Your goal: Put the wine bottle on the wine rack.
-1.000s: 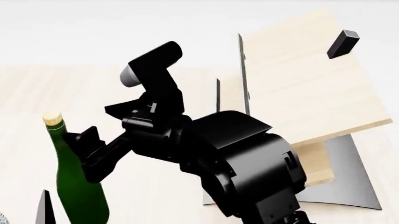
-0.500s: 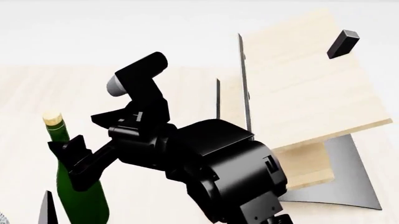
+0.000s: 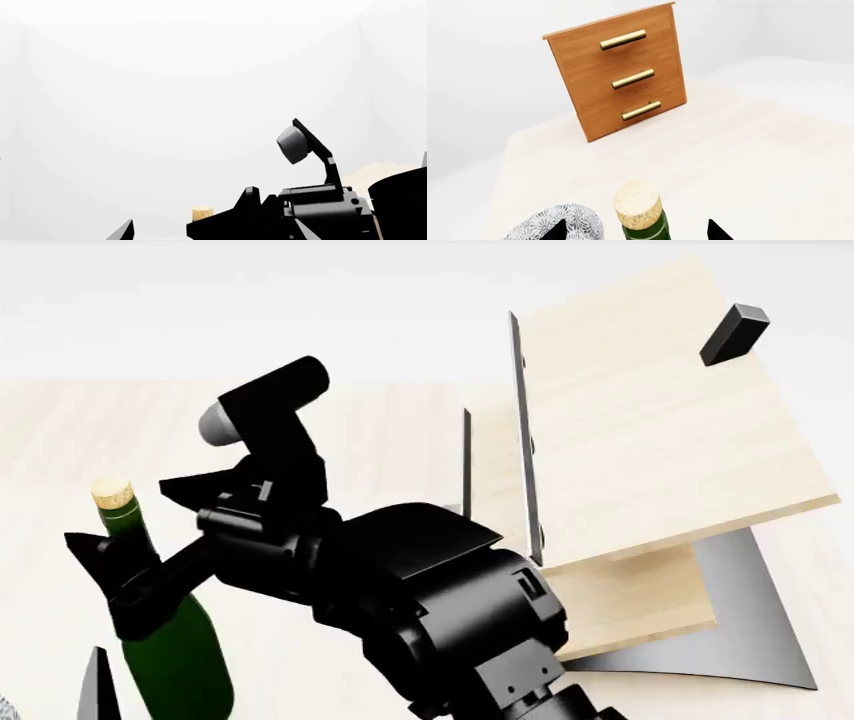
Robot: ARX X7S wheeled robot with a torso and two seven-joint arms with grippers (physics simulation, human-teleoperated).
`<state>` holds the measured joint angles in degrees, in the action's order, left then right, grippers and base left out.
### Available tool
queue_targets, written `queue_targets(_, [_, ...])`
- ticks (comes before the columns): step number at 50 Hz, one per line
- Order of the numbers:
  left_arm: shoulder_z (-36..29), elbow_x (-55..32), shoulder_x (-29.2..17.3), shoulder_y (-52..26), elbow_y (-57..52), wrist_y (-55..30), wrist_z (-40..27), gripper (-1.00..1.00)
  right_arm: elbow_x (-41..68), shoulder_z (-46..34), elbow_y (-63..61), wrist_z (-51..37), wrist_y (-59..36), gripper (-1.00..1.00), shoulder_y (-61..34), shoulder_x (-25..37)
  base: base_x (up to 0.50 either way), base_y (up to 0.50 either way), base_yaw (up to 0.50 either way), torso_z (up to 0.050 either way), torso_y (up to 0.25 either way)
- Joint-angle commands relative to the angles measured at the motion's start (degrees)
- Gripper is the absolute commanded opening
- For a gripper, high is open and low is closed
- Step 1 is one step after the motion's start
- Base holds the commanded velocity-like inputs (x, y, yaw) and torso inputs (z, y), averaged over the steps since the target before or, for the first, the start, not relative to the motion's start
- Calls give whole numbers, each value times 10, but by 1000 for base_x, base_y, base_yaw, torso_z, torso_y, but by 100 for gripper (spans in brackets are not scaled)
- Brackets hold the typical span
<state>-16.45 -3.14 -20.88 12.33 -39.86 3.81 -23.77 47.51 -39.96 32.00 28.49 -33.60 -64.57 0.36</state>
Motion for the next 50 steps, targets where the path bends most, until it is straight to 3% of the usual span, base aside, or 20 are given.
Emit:
queue_targets(1, [-1,-1,-2,0,2,2,-3,100,69,-74,62,-23,102,100,-17,-2,0,0,0,0,0])
queue_targets(15, [0,-3,-5,0,2,3,-6,100,221,-274,112,-52,225,100,-50,-3,0,0,0,0,0])
queue_targets(25, [-2,-2,-6,0,2,5,-8,100,315,-356,127,-65,283,100,-77,-3,0,0,0,0,0])
queue_targets(26, [-2,-2,-6,0,2,5,-8,100,318,-355,119,-72,284,-100,-78,0,0,0,0,0,0])
queue_targets(39, [-9,2,-6,-2,6,5,-8,100,330,-358,101,-80,292,-100,-80,15,0,0,0,0,0])
queue_targets(50, [-16,4,-7,-4,7,4,-8,100,370,-311,-39,-157,287,-100,-115,89,0,0,0,0,0])
